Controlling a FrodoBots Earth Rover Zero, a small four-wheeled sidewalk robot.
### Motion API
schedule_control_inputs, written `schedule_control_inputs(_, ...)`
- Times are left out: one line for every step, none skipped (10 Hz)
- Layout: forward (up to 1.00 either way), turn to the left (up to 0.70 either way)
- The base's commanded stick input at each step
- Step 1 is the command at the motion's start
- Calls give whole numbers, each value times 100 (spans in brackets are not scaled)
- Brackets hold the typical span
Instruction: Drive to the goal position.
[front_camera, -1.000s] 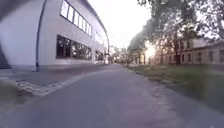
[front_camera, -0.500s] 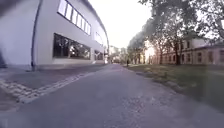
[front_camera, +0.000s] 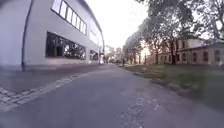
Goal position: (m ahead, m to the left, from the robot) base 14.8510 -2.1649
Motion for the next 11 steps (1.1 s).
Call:
schedule_control_inputs(70, 0)
schedule_control_inputs(70, 0)
schedule_control_inputs(70, 0)
schedule_control_inputs(70, 0)
schedule_control_inputs(70, 0)
schedule_control_inputs(70, 0)
schedule_control_inputs(70, 0)
schedule_control_inputs(70, 0)
schedule_control_inputs(70, 0)
schedule_control_inputs(70, 0)
schedule_control_inputs(70, 0)
